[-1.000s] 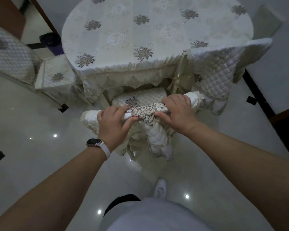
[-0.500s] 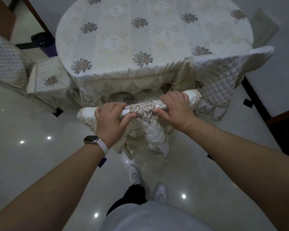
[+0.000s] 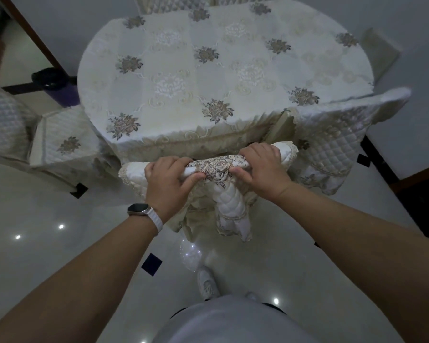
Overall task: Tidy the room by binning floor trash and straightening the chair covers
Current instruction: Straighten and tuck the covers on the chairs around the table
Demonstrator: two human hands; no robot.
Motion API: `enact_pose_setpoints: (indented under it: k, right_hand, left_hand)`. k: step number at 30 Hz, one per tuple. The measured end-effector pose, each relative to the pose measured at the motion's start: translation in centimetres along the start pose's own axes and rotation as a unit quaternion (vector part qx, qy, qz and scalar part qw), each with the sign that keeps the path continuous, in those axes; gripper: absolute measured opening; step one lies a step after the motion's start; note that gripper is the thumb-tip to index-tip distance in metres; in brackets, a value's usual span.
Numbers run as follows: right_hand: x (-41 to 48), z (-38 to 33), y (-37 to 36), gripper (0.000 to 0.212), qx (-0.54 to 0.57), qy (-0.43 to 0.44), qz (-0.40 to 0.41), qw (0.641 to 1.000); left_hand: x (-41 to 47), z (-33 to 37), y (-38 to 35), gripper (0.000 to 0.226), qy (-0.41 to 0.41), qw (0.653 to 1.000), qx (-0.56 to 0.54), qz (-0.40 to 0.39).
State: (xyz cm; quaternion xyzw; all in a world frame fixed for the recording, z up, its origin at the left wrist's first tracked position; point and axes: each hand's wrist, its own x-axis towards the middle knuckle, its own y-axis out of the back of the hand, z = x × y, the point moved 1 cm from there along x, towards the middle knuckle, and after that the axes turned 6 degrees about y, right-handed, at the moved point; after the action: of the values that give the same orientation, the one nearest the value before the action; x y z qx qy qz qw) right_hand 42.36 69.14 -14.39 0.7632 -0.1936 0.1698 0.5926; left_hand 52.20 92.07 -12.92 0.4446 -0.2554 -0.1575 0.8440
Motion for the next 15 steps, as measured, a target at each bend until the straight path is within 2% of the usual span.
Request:
enact_pose_setpoints:
  k: [3,7,10,15]
  right_hand:
    - [1.0,0.2,-0.6,0.076,-0.006,-0.001,-0.001,1.000]
    - [1.6,0.7,-1.3,0.076,-0.011,0.000,-0.006,1.000]
    - [2.0,1.4,-1.9,0.076,-0.009,0.003,-0.007,1.000]
    - [3.0,3.0,-2.8,0.073,-0.005,0.008,-0.010,1.000]
  left_hand:
    - [1.2,-0.7,-0.2,0.067,-0.008,1.000,-0.006,0.000]
    - [2.2,-1.3,-0.6,0.059,-0.014,1.000,-0.006,0.001]
    - [2.8,-1.4,-1.1,0.069,-0.012,1.000,-0.007,-0.008]
    - [4.2,-1.4,-2.3,0.073,-0.007,1.000,-0.012,-0.013]
